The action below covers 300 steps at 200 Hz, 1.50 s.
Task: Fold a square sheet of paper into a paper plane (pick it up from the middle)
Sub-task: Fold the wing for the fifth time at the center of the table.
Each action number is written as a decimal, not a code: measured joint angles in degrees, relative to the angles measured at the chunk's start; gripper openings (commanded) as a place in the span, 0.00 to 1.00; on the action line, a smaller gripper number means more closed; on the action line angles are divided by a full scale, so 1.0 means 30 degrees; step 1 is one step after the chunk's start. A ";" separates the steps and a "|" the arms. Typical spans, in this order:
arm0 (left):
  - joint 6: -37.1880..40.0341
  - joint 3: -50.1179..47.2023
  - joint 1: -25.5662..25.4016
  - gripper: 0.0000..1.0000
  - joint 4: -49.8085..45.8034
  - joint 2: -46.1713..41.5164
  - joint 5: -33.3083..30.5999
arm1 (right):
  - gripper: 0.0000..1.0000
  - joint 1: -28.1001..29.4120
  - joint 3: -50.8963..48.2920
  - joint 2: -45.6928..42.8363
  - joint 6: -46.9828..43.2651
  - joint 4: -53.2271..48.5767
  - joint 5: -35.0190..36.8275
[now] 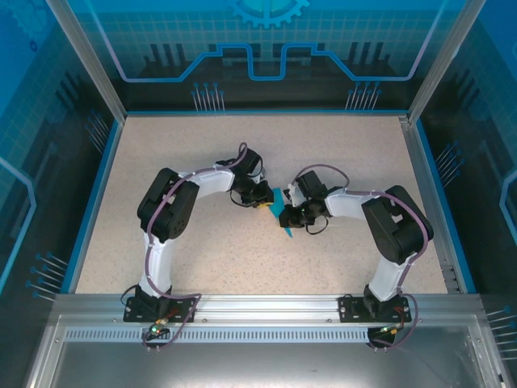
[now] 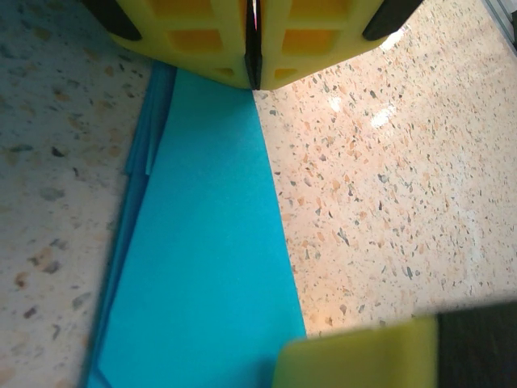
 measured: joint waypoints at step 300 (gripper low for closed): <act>-0.0882 -0.3432 -0.0590 0.16 0.3876 -0.3708 -0.0328 | 0.07 -0.0204 -0.0255 0.0000 0.0153 0.0423 -0.0481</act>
